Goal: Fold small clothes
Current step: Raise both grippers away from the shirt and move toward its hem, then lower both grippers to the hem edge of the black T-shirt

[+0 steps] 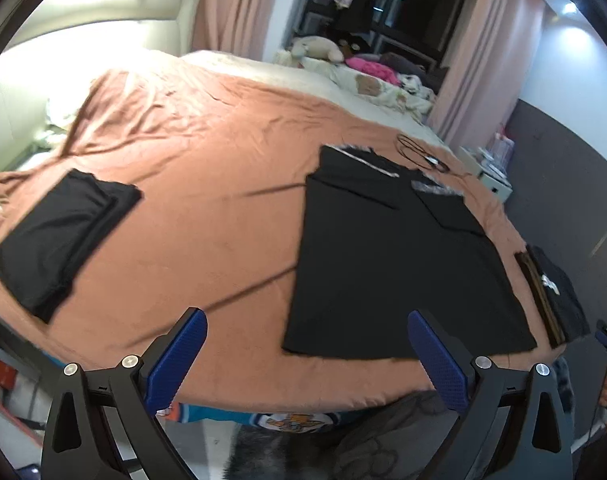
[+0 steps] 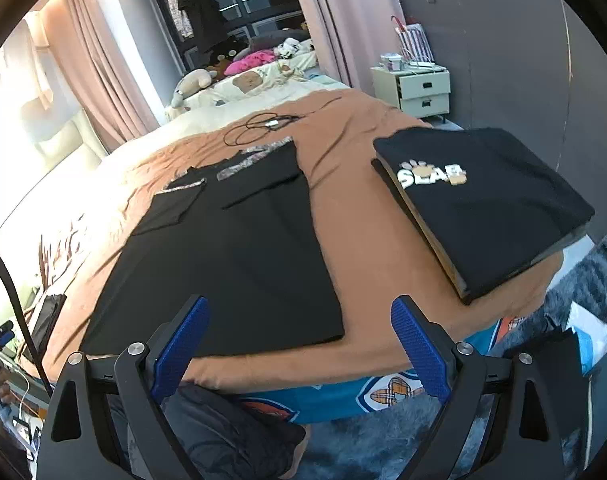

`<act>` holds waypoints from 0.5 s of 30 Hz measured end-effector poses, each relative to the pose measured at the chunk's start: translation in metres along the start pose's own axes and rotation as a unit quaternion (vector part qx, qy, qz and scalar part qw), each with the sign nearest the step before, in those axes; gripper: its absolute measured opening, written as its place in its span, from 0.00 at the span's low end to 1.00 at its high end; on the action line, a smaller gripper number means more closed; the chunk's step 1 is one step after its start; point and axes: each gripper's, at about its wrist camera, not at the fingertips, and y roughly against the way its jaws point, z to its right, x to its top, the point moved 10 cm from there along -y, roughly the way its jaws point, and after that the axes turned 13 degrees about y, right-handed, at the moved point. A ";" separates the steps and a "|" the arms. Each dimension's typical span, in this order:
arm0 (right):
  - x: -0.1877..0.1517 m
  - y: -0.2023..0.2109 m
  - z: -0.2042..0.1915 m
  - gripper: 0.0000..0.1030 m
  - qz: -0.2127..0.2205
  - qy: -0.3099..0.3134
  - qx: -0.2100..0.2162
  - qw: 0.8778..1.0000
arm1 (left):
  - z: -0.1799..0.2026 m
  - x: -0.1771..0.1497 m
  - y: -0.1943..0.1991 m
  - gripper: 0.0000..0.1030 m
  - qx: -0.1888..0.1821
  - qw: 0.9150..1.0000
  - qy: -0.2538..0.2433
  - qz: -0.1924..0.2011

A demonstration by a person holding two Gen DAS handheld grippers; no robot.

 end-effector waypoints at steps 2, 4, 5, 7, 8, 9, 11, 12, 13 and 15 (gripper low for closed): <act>-0.008 -0.007 0.004 0.89 0.000 -0.007 0.007 1.000 | -0.001 -0.008 -0.013 0.97 -0.001 1.000 -0.003 -0.010; -0.013 -0.014 0.009 0.89 -0.002 -0.019 0.016 1.000 | -0.003 -0.014 -0.028 0.93 -0.006 1.000 0.006 -0.022; -0.016 -0.019 0.011 0.89 -0.005 -0.026 0.019 0.999 | -0.002 -0.016 -0.035 0.91 -0.013 0.999 0.012 -0.029; -0.021 -0.028 0.015 0.89 -0.011 -0.036 0.022 0.999 | -0.004 -0.022 -0.048 0.88 -0.011 0.999 0.019 -0.039; -0.024 -0.033 0.018 0.89 -0.014 -0.041 0.025 0.999 | -0.004 -0.023 -0.055 0.87 -0.009 0.999 0.021 -0.043; -0.025 -0.037 0.018 0.89 -0.016 -0.046 0.027 0.998 | -0.006 -0.025 -0.062 0.86 -0.008 0.998 0.025 -0.049; -0.030 -0.048 0.022 0.88 -0.021 -0.058 0.034 0.998 | -0.010 -0.028 -0.076 0.83 -0.007 0.997 0.036 -0.062; -0.032 -0.052 0.022 0.86 -0.023 -0.062 0.035 0.997 | -0.013 -0.030 -0.083 0.80 -0.005 0.997 0.042 -0.068; -0.033 -0.057 0.022 0.82 -0.025 -0.065 0.036 0.997 | -0.015 -0.031 -0.088 0.79 -0.005 0.996 0.048 -0.074; -0.035 -0.068 0.024 0.77 -0.034 -0.074 0.044 0.996 | -0.020 -0.034 -0.101 0.76 -0.007 0.994 0.061 -0.085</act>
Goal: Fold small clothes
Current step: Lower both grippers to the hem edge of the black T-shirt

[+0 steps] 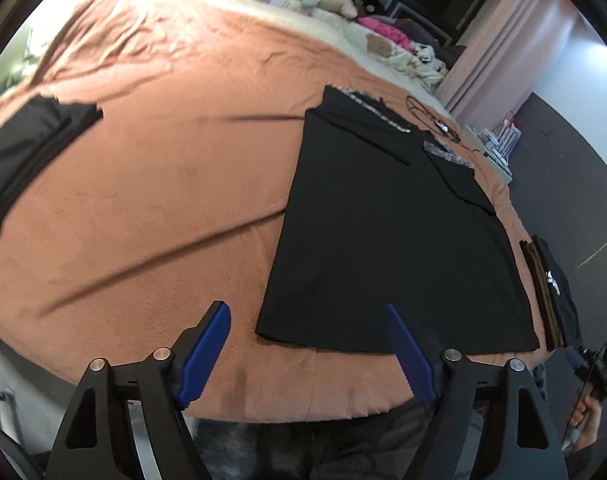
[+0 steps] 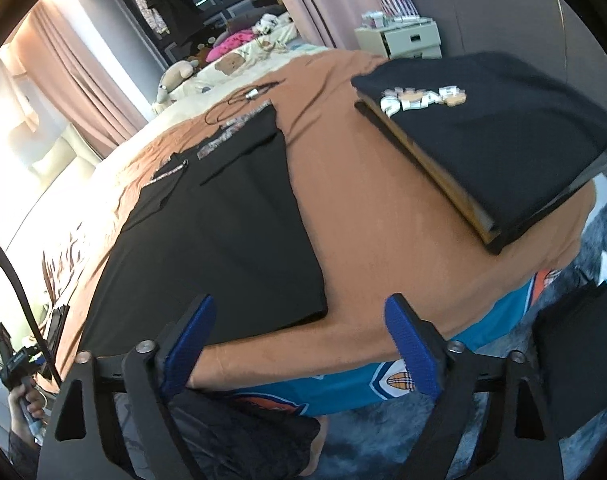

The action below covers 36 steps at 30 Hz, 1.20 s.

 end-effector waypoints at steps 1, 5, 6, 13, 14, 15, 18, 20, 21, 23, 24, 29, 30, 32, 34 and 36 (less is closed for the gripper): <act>0.000 -0.005 0.000 0.76 -0.004 -0.003 0.005 1.000 | -0.002 -0.001 -0.007 0.73 0.001 1.000 0.005 -0.006; 0.004 -0.024 0.004 0.71 -0.014 -0.017 0.022 1.000 | -0.012 -0.003 -0.021 0.66 0.005 1.000 0.019 -0.014; 0.006 -0.030 0.007 0.70 -0.017 -0.024 0.028 0.999 | -0.015 -0.002 -0.024 0.64 0.003 1.000 0.025 -0.017; 0.008 -0.051 0.023 0.61 -0.030 -0.050 0.050 0.997 | -0.029 -0.004 -0.039 0.55 -0.003 0.997 0.067 -0.040; 0.009 -0.055 0.027 0.60 -0.033 -0.053 0.051 0.997 | -0.033 -0.005 -0.041 0.54 0.000 0.996 0.076 -0.047; 0.008 -0.057 0.029 0.60 -0.034 -0.055 0.052 0.997 | -0.036 -0.006 -0.043 0.54 0.000 0.995 0.082 -0.051; 0.004 -0.062 0.038 0.60 -0.039 -0.072 0.059 0.995 | -0.044 -0.010 -0.047 0.52 -0.008 0.992 0.104 -0.070; 0.003 -0.063 0.041 0.60 -0.041 -0.077 0.062 0.994 | -0.047 -0.013 -0.048 0.52 -0.020 0.989 0.119 -0.080; 0.001 -0.062 0.043 0.60 -0.041 -0.082 0.066 0.994 | -0.048 -0.014 -0.048 0.52 -0.025 0.988 0.125 -0.082; -0.004 -0.063 0.045 0.60 -0.041 -0.091 0.076 0.992 | -0.050 -0.015 -0.047 0.51 -0.040 0.984 0.147 -0.089; -0.008 -0.064 0.046 0.60 -0.043 -0.096 0.080 0.991 | -0.052 -0.016 -0.046 0.51 -0.047 0.982 0.159 -0.091; -0.013 -0.060 0.058 0.60 -0.031 -0.126 0.104 0.986 | -0.055 -0.020 -0.040 0.51 -0.084 0.970 0.204 -0.099; -0.017 -0.061 0.060 0.60 -0.028 -0.134 0.110 0.984 | -0.056 -0.019 -0.040 0.50 -0.087 0.969 0.209 -0.098; -0.021 -0.058 0.063 0.60 -0.023 -0.151 0.129 0.980 | -0.058 -0.019 -0.040 0.49 -0.095 0.965 0.226 -0.096; -0.025 -0.056 0.068 0.60 -0.016 -0.162 0.136 0.977 | -0.059 -0.019 -0.041 0.49 -0.102 0.961 0.241 -0.090; -0.030 -0.056 0.072 0.60 -0.007 -0.178 0.143 0.974 | -0.056 -0.018 -0.042 0.49 -0.105 0.960 0.247 -0.085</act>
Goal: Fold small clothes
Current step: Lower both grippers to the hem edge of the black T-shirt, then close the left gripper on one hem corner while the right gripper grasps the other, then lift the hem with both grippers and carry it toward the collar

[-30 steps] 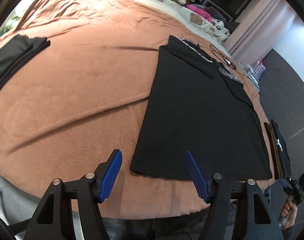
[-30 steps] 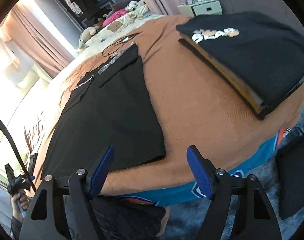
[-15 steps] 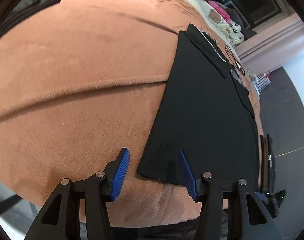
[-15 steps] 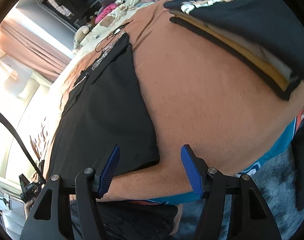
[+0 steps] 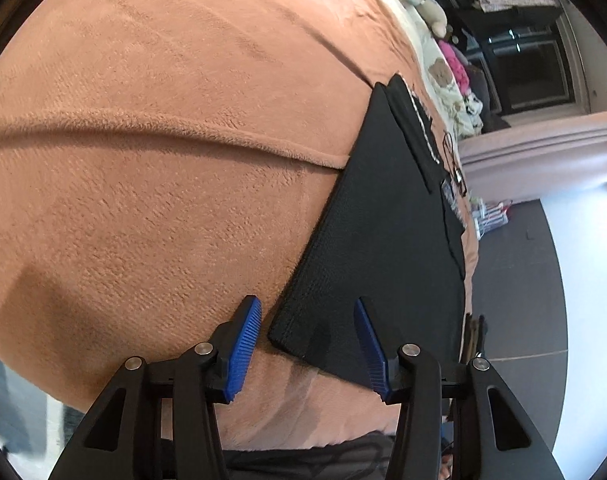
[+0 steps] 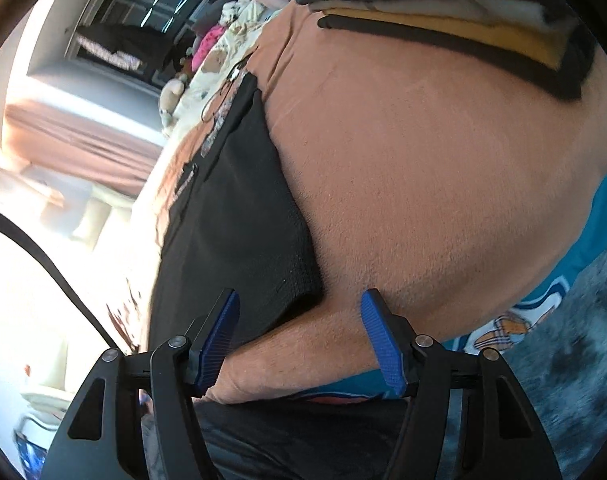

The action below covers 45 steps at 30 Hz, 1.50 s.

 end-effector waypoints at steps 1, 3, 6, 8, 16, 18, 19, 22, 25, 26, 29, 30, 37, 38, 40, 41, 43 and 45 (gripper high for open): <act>0.000 0.002 0.003 0.60 0.007 -0.011 0.006 1.000 | 0.001 -0.002 0.000 0.49 -0.003 1.000 0.003 0.001; -0.004 0.003 0.007 0.60 0.016 -0.023 0.012 1.000 | 0.005 -0.004 -0.005 0.48 -0.006 1.000 0.005 0.000; -0.008 -0.001 0.009 0.60 0.022 -0.033 0.021 0.999 | 0.006 -0.005 -0.007 0.41 0.013 1.000 -0.003 0.010; -0.009 -0.009 0.004 0.56 0.020 -0.027 0.017 0.999 | 0.003 -0.004 -0.008 0.34 0.015 1.000 0.001 0.014; -0.005 -0.020 -0.006 0.51 0.011 -0.002 -0.007 1.000 | -0.001 0.003 -0.012 0.30 0.026 0.999 0.014 0.038; -0.002 -0.023 -0.011 0.47 0.016 0.001 -0.010 1.000 | 0.001 0.004 -0.013 0.30 0.035 0.998 0.009 0.042; 0.001 -0.025 -0.012 0.41 0.020 -0.001 -0.012 1.000 | 0.002 0.004 -0.014 0.30 0.039 0.998 0.008 0.044; 0.001 -0.026 -0.011 0.40 0.030 -0.013 -0.013 0.999 | 0.003 0.007 -0.016 0.30 0.038 0.998 0.017 0.052; 0.001 -0.030 -0.015 0.40 0.035 -0.016 -0.008 0.999 | 0.005 0.009 -0.018 0.30 0.041 0.997 0.017 0.061; 0.002 -0.031 -0.015 0.40 0.036 -0.019 -0.006 0.999 | 0.006 0.008 -0.019 0.30 0.043 0.997 0.015 0.063; 0.001 -0.033 -0.014 0.40 0.041 -0.030 -0.001 0.999 | 0.008 0.008 -0.021 0.30 0.039 0.997 0.015 0.067; 0.001 -0.033 -0.014 0.40 0.043 -0.034 0.000 0.998 | 0.008 0.008 -0.021 0.30 0.037 0.997 0.017 0.067; -0.005 -0.037 -0.016 0.12 0.038 -0.030 -0.013 0.999 | 0.001 0.009 -0.020 0.06 0.012 0.997 0.040 0.065; -0.008 -0.037 -0.014 0.08 0.036 -0.036 -0.015 0.999 | 0.001 0.010 -0.019 0.06 0.004 0.997 0.046 0.064; -0.006 -0.035 -0.015 0.04 0.037 -0.038 -0.019 0.998 | 0.002 0.012 -0.012 0.05 -0.013 0.996 0.052 0.070; -0.006 -0.032 -0.017 0.04 0.040 -0.035 -0.023 0.998 | 0.004 0.013 -0.008 0.05 -0.023 0.996 0.051 0.074; 0.000 -0.027 -0.022 0.03 0.045 -0.033 -0.025 0.998 | 0.008 0.013 -0.001 0.05 -0.041 0.995 0.050 0.075; 0.005 -0.019 -0.033 0.03 0.056 -0.025 -0.022 0.998 | 0.014 0.013 0.005 0.05 -0.057 0.994 0.048 0.077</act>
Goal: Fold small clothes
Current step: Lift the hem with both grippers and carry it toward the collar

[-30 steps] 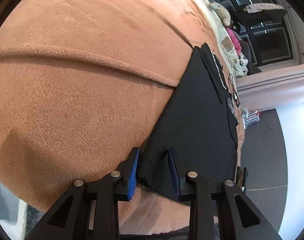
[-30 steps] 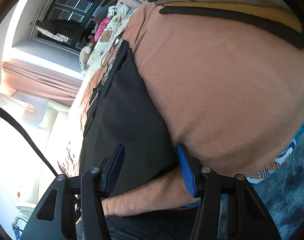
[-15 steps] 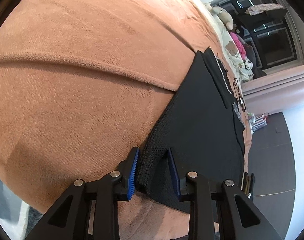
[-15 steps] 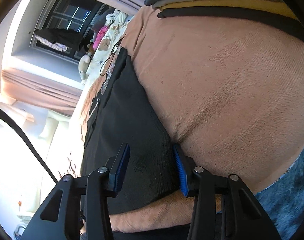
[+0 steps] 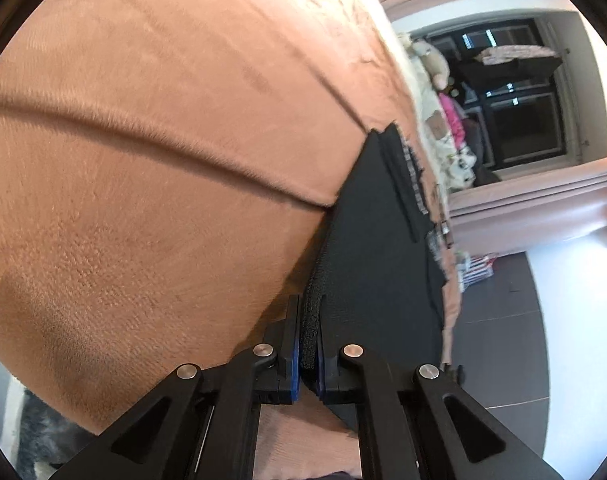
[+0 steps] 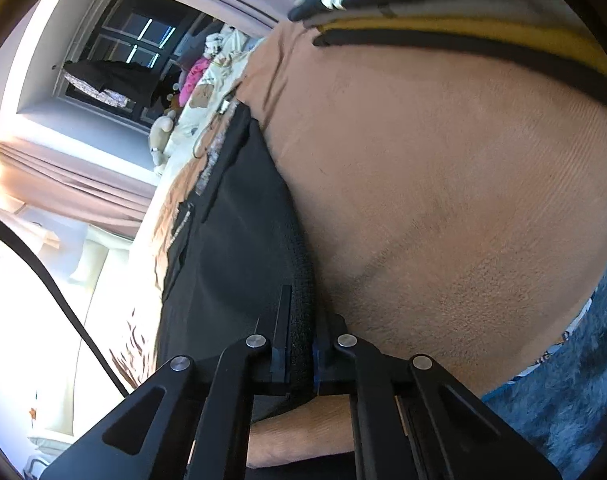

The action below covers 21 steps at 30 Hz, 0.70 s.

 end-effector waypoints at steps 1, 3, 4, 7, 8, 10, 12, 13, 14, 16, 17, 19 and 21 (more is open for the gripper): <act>0.000 0.000 0.000 0.03 0.000 0.000 0.000 1.000 | 0.004 0.001 0.004 0.05 -0.010 1.000 0.000 0.001; 0.003 0.007 -0.010 0.02 0.008 0.006 0.006 1.000 | 0.009 0.001 0.011 0.05 -0.024 1.000 0.000 0.004; 0.003 0.008 -0.013 0.02 0.011 0.008 0.010 1.000 | 0.011 0.001 0.014 0.05 -0.027 1.000 0.000 0.006; 0.006 0.024 -0.031 0.02 0.029 0.016 0.029 0.999 | 0.020 0.002 0.025 0.05 -0.044 0.999 0.000 0.010; 0.006 0.024 -0.031 0.02 0.029 0.016 0.029 0.999 | 0.024 0.002 0.031 0.05 -0.054 0.998 0.001 0.011; 0.006 0.033 -0.037 0.02 0.037 0.017 0.037 0.998 | 0.028 0.002 0.039 0.05 -0.065 0.998 0.000 0.013; 0.004 0.041 -0.037 0.02 0.043 0.016 0.041 0.998 | 0.034 0.001 0.045 0.04 -0.075 0.997 -0.002 0.013; 0.002 0.043 -0.038 0.02 0.045 0.017 0.043 0.998 | 0.036 0.000 0.048 0.05 -0.079 0.997 -0.002 0.013; 0.001 0.047 -0.041 0.02 0.048 0.019 0.046 0.998 | 0.038 0.000 0.053 0.04 -0.085 0.996 0.001 0.012; -0.001 0.050 -0.042 0.02 0.050 0.022 0.048 0.997 | 0.041 -0.001 0.060 0.04 -0.094 0.995 0.004 0.013; -0.003 0.053 -0.044 0.02 0.050 0.023 0.050 0.997 | 0.043 -0.002 0.066 0.04 -0.100 0.995 0.005 0.015; -0.004 0.054 -0.047 0.02 0.051 0.025 0.054 0.997 | 0.049 -0.002 0.074 0.04 -0.106 0.994 0.005 0.018; -0.004 0.057 -0.051 0.02 0.056 0.029 0.061 0.996 | 0.052 -0.005 0.084 0.04 -0.106 0.994 0.002 0.026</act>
